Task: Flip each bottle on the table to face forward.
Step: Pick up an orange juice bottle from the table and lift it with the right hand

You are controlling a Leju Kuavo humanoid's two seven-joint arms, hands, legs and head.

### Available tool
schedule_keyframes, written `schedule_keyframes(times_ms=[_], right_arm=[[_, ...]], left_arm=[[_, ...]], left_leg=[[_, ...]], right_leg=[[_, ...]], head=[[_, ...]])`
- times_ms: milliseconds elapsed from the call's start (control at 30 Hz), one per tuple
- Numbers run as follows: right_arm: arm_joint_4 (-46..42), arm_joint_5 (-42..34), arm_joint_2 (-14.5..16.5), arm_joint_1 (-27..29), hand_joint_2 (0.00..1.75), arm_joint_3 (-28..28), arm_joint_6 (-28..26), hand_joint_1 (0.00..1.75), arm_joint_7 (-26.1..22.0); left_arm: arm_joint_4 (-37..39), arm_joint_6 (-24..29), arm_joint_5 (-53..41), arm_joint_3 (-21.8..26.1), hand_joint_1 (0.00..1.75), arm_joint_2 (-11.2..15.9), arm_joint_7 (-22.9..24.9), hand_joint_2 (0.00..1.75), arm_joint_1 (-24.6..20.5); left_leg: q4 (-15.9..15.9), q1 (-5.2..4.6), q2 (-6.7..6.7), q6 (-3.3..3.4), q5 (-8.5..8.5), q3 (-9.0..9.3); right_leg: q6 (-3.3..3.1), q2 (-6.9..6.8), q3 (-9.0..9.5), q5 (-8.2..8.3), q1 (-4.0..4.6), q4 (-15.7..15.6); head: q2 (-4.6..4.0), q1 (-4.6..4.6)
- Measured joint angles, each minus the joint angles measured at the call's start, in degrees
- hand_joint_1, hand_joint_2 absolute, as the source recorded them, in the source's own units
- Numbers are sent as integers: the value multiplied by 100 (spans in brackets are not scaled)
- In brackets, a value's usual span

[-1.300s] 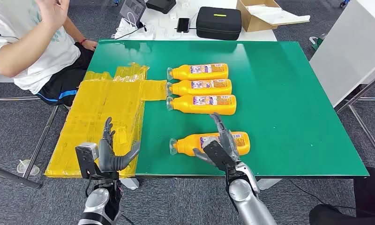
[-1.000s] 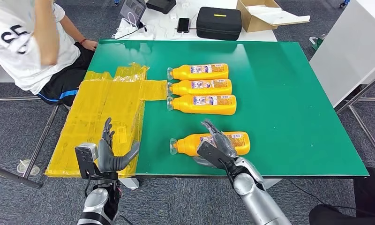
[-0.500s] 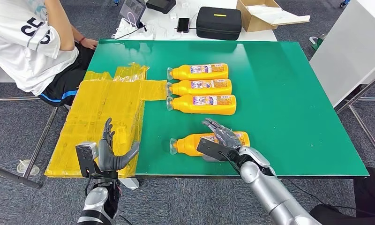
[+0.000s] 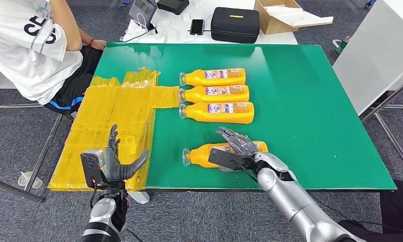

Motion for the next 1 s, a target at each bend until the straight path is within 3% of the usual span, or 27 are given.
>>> schedule_keyframes(times_ms=[333,400,533,567,1000], right_arm=[[425,-38,-173,-356,175,483,409,5,-49],[491,-46,-211,-419,175,589,440,27,-39],[548,-112,-352,-521,175,806,554,160,35],[550,-138,-400,-541,175,853,594,172,56],[343,-537,-1033,-675,175,1280,959,175,215]], left_arm=[[206,-83,-11,4,0,2,1,175,-137],[246,-83,-13,3,0,2,4,175,-159],[319,-92,-4,3,0,5,11,175,-192],[337,-96,-2,3,0,6,11,175,-195],[480,-146,116,3,0,4,3,175,-215]], left_leg=[[0,0,0,0,0,20],[0,0,-1,0,0,26],[0,-1,-2,1,-1,35],[0,-1,-2,1,-1,38],[1,-9,-10,4,0,64]], right_leg=[[0,0,17,0,0,0],[0,0,23,0,0,-1],[0,-1,32,0,0,-2],[0,-1,35,0,-1,-2],[2,-12,64,-1,-7,-4]], head=[[-1,1],[-1,1],[0,-1],[0,0],[1,-1]])
